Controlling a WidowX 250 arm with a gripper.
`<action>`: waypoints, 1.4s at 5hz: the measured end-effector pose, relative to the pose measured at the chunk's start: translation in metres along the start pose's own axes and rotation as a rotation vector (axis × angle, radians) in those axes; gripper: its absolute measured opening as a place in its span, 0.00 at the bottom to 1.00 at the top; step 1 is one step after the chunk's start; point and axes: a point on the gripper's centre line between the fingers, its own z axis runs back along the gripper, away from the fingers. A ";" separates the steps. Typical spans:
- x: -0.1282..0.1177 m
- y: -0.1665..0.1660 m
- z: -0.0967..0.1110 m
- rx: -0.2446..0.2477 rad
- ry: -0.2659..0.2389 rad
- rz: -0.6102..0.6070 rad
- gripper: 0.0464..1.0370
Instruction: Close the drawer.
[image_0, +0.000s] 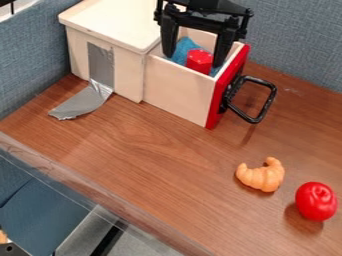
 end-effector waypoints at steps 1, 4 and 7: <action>-0.001 0.000 -0.012 0.015 0.034 0.004 0.96; -0.018 -0.057 -0.021 -0.009 0.057 -0.063 0.96; -0.015 -0.114 -0.043 0.013 0.010 0.286 0.96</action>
